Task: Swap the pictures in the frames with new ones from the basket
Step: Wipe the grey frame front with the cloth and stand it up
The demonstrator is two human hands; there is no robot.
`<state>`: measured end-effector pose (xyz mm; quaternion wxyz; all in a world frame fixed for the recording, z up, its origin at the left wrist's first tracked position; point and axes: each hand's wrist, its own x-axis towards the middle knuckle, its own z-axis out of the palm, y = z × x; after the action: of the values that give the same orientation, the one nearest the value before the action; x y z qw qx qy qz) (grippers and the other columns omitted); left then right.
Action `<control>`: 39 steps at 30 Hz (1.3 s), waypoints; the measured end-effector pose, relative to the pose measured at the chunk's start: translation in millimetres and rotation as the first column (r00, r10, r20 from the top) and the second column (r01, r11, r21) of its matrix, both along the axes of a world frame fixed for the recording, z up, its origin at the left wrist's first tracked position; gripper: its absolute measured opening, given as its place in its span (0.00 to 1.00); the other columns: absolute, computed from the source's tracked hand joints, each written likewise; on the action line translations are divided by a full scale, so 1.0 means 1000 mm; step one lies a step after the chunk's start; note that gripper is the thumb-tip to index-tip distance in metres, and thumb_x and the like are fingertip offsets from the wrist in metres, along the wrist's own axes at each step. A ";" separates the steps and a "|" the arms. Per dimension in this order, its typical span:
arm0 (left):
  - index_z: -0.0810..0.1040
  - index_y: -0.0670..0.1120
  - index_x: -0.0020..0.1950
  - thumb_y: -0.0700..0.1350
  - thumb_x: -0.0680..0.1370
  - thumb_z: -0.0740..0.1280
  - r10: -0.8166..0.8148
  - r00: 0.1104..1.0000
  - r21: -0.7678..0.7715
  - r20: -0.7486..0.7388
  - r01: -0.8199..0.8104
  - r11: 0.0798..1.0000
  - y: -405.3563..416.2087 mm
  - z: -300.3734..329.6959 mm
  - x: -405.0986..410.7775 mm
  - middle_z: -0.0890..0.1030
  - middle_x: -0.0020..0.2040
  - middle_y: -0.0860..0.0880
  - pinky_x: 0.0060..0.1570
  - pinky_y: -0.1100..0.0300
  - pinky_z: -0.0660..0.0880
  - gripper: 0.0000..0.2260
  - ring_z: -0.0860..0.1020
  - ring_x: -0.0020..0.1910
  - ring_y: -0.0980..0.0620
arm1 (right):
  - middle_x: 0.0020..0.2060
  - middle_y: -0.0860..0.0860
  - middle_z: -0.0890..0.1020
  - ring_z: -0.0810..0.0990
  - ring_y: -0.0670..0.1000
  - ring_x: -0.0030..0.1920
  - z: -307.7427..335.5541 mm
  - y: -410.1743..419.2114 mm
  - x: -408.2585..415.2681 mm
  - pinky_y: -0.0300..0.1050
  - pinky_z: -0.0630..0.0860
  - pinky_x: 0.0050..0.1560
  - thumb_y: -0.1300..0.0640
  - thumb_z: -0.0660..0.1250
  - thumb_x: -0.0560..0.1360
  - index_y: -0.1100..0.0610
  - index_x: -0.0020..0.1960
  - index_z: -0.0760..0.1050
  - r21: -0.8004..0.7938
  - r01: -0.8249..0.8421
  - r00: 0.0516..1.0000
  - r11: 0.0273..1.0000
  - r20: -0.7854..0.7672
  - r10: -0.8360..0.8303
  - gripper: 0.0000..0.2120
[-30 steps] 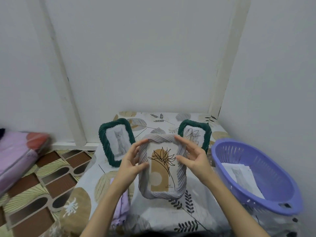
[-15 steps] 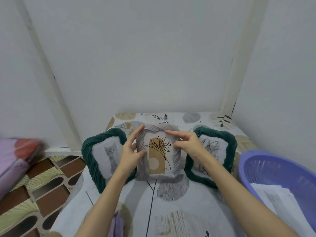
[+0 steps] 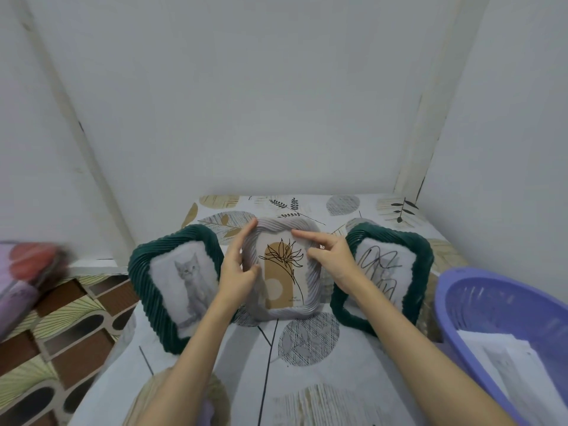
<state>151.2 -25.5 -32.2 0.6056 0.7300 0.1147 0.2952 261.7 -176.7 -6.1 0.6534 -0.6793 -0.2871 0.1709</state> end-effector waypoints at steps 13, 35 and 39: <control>0.57 0.61 0.70 0.27 0.70 0.66 0.063 0.993 0.352 -0.101 -0.024 0.936 0.001 0.006 -0.004 0.63 0.71 0.56 0.71 0.49 0.63 0.40 0.61 0.71 0.58 | 0.53 0.46 0.72 0.71 0.42 0.52 -0.013 -0.004 -0.011 0.45 0.74 0.59 0.68 0.68 0.71 0.40 0.61 0.72 -0.121 0.158 0.893 0.980 0.442 -0.089 0.27; 0.67 0.49 0.69 0.35 0.74 0.65 -0.047 0.999 0.532 -0.009 0.045 0.845 -0.101 0.030 0.016 0.71 0.65 0.50 0.68 0.57 0.65 0.24 0.67 0.62 0.60 | 0.70 0.57 0.63 0.63 0.61 0.67 0.034 -0.144 0.001 0.57 0.63 0.67 0.54 0.72 0.69 0.42 0.70 0.62 -0.384 0.693 0.633 0.610 0.729 -0.261 0.33; 0.54 0.54 0.75 0.36 0.74 0.66 -0.277 0.920 0.231 -0.279 0.344 0.910 -0.132 0.026 0.035 0.58 0.74 0.52 0.70 0.56 0.60 0.35 0.58 0.72 0.54 | 0.60 0.57 0.75 0.75 0.57 0.53 0.016 -0.163 0.004 0.57 0.72 0.58 0.59 0.71 0.70 0.31 0.69 0.52 -0.505 0.553 0.770 0.663 0.613 -0.176 0.40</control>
<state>185.9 -157.8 -6.4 0.5191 0.8462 0.0265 0.1174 266.1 -339.5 10.3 0.2889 -0.9288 -0.2222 -0.0672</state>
